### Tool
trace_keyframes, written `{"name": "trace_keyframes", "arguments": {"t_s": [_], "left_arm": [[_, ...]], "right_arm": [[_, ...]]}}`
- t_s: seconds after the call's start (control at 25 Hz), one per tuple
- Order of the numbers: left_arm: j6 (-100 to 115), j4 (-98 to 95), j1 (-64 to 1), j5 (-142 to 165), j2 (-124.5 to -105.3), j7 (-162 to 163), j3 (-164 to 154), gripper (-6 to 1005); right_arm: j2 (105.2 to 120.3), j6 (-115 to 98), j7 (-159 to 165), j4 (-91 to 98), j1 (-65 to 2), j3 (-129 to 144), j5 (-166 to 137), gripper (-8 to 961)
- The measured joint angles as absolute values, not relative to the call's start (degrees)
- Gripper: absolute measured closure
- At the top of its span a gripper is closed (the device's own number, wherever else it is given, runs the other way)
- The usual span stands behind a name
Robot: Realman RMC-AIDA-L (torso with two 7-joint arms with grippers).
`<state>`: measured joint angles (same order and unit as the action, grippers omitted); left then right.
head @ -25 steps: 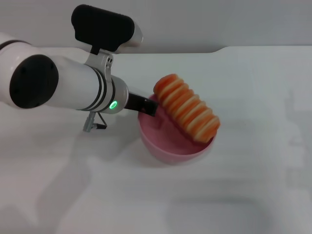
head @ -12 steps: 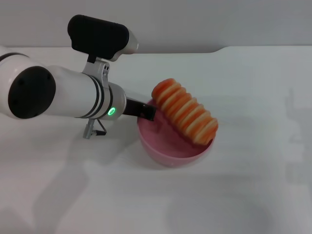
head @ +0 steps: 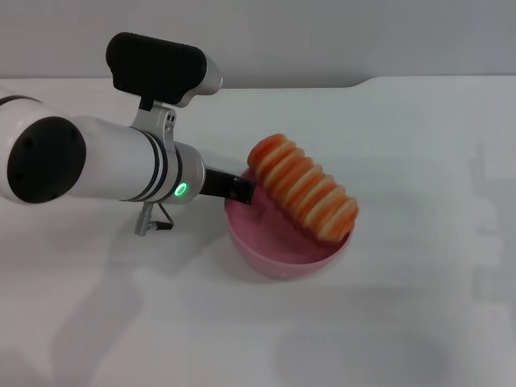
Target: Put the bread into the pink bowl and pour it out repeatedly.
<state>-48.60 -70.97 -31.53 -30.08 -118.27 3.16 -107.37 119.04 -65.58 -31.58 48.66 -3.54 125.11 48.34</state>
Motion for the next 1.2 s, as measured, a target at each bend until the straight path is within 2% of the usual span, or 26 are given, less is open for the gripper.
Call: {"name": "trace_keyframes", "arguments": {"t_s": [0.2, 0.44, 0.56, 0.68, 1.0, 1.2], "left_arm": [[-46.29, -71.16, -30.01, -30.17, -118.31, 3.03, -107.84, 950], [-43.15, -71.56, -28.8, -29.75, -118.17, 2.81, -108.83, 830], [-41.39, -71.41, -28.51, -29.46, -118.18, 1.69, -108.88, 641], [-39.61, -71.97, -27.98, -28.93, -118.13, 0.55, -108.48, 519], [-11.31, -79.82, -18.64, -22.96, -117.99, -6.06, -101.0, 201], [4.62, -76.21, -13.93, -22.85, -117.96, -8.84, -100.12, 196]], "right_arm": [[119.0, -65.56, -31.78, 48.66, -3.53, 125.03, 48.34, 354], [119.0, -64.92, -31.9, 48.38, -3.5, 125.31, 48.34, 354], [119.0, -64.78, -31.89, 48.25, -3.38, 125.62, 48.32, 353], [119.02, -64.76, -31.04, 48.18, -3.2, 125.78, 48.31, 353], [118.8, -59.02, -26.02, 53.09, -1.95, 123.21, 51.45, 352], [118.87, -53.68, -25.86, 53.78, -1.1, 120.76, 52.34, 351]]}}
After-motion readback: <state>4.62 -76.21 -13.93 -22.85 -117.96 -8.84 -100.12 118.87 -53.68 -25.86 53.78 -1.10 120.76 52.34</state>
